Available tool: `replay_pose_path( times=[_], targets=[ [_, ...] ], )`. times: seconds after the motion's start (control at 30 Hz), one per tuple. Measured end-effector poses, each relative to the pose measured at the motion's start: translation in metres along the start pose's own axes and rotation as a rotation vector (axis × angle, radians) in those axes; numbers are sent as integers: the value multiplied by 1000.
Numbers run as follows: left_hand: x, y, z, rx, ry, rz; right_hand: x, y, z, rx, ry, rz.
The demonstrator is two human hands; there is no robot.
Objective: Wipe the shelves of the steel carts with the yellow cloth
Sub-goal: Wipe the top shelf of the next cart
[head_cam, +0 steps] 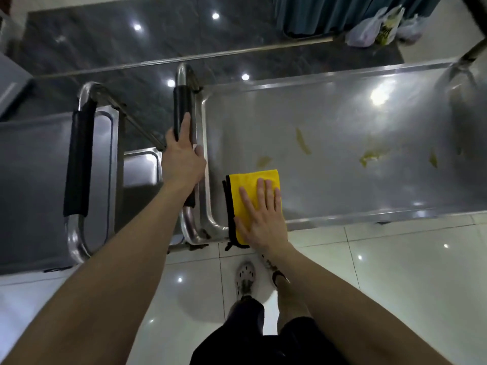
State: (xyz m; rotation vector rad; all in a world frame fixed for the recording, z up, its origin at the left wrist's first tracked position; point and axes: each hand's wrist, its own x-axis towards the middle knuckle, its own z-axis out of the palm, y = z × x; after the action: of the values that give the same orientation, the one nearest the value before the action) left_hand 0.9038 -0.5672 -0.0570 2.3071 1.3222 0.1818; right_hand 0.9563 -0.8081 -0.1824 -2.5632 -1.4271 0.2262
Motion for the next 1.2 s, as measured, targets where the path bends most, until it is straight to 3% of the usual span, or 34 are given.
replay_pose_path(
  times=[0.2,0.4,0.67,0.87,1.0,1.2],
  targets=[
    [1,4,-4,-41,10,-67,-2,46,-12,1,-32,-77],
    [11,2,-4,-63,52,-82,6,124,-34,-26,-22,4],
    [10,-1,0,-35,105,-80,88,169,-57,-76,-8,55],
    [9,-4,3,-39,138,-79,206,166,-64,-64,1,133],
    [8,-7,2,-49,154,-68,278,140,-58,-49,30,74],
    [8,-7,0,-32,173,-70,302,118,-49,-52,26,6]
  ],
)
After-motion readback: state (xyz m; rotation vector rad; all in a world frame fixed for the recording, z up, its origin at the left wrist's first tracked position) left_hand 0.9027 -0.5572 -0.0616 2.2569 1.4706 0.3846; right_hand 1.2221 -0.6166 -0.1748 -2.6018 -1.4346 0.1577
